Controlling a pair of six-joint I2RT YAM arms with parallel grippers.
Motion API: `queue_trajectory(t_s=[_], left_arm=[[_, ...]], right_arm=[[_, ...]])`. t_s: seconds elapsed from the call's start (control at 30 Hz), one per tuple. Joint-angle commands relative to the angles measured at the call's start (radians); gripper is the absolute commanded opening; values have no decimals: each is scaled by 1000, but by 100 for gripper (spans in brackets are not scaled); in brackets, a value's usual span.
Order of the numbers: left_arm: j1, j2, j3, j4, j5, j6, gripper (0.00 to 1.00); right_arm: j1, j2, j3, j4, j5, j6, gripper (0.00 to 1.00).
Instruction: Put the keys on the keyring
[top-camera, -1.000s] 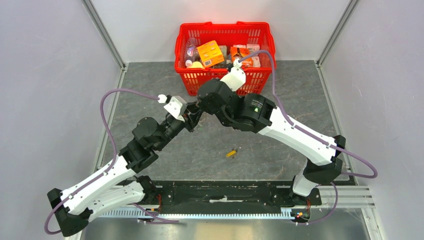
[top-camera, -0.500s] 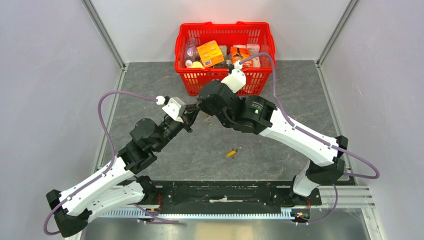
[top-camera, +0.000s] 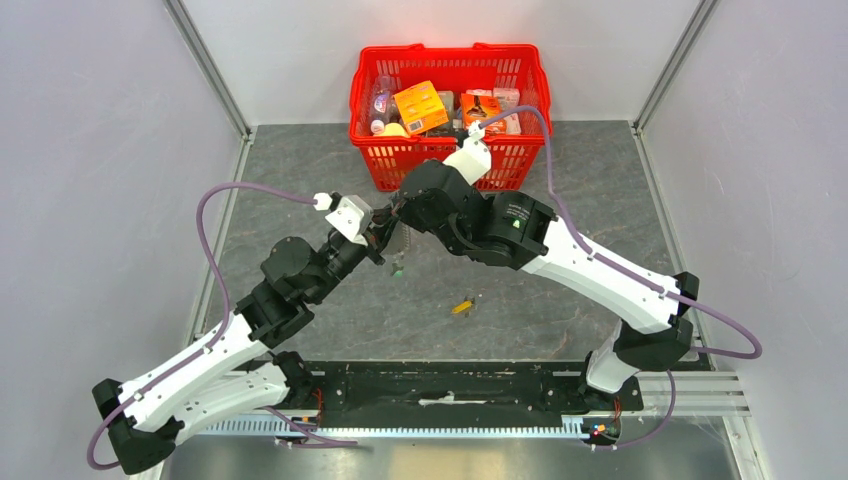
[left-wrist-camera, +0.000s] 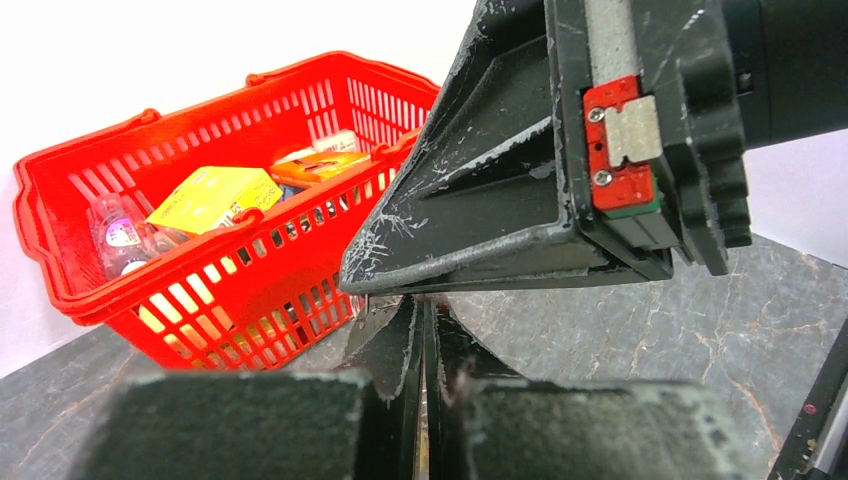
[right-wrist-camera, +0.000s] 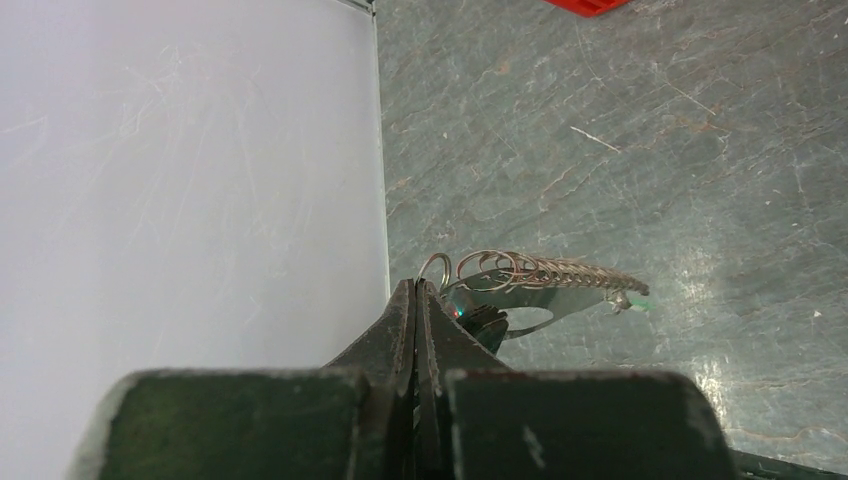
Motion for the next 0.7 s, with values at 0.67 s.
queue_trajectory(t_s=[0.67], left_arm=[[-14,-107,43,-99,-82,35,2]], right_arm=[[-27,-95,-84,59,52,-12,0]])
